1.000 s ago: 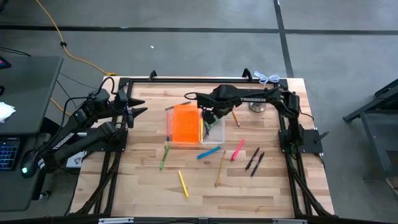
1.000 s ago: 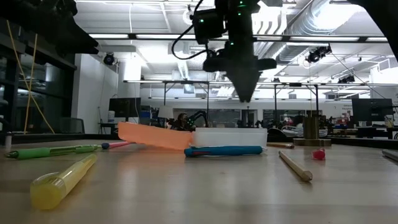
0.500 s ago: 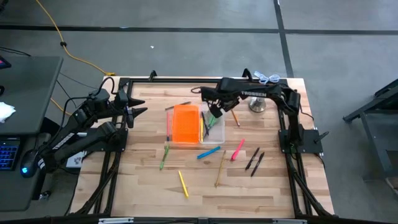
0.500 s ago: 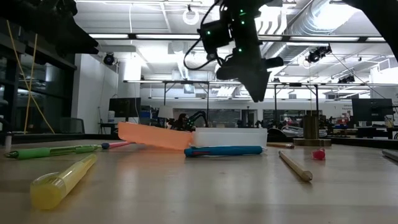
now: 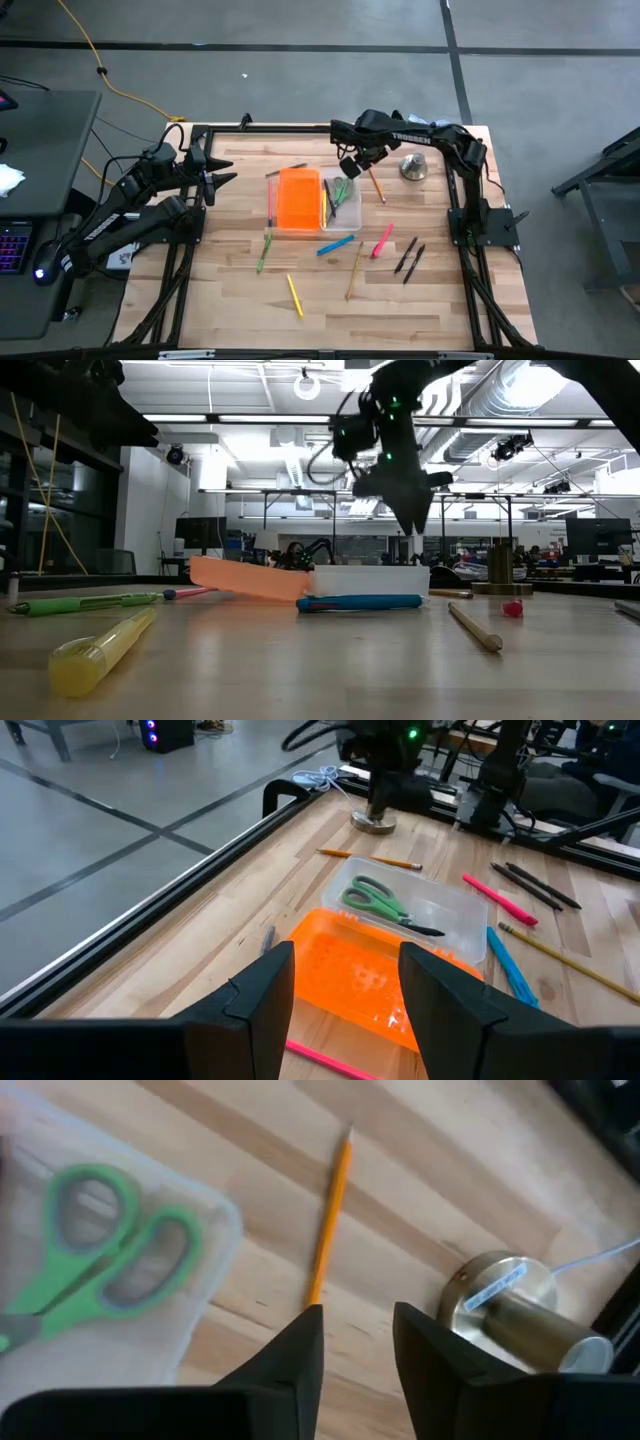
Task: Pick & place school supplies into a supply box
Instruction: Put the orange pencil into the supply box
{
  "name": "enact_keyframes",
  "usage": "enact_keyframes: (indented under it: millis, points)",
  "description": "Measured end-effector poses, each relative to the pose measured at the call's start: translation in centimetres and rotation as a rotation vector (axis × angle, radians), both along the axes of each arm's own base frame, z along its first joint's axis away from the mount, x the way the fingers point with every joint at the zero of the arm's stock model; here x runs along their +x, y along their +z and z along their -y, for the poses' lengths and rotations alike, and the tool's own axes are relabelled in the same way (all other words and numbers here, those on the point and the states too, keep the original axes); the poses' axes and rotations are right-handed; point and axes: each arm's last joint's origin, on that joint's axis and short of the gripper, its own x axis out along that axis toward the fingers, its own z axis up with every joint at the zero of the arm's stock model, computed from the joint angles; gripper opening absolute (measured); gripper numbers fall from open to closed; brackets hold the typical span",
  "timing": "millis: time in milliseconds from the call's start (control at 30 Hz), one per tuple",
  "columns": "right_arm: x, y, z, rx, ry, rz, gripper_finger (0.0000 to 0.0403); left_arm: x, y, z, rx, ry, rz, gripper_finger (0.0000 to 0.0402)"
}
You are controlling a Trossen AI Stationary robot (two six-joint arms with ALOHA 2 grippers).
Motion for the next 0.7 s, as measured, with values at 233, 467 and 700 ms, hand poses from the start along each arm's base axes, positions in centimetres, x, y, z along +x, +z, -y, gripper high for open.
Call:
enact_keyframes:
  millis: [233,467,700]
  points:
    - [-1.6,-4.3,-0.3,0.066,-0.003,-0.091,0.0115,0.0,0.0,0.0,-0.005,0.002,0.002,0.0209]
    - [-2.1,-7.1,-0.7,0.096,-0.004,-0.056,0.0115,0.0,0.0,0.0,-0.025,0.013,0.010,0.0209]
    - [-2.1,-8.5,-0.8,0.090,0.014,-0.009,0.0115,0.0,-0.1,0.0,-0.067,0.023,0.011,0.0209]
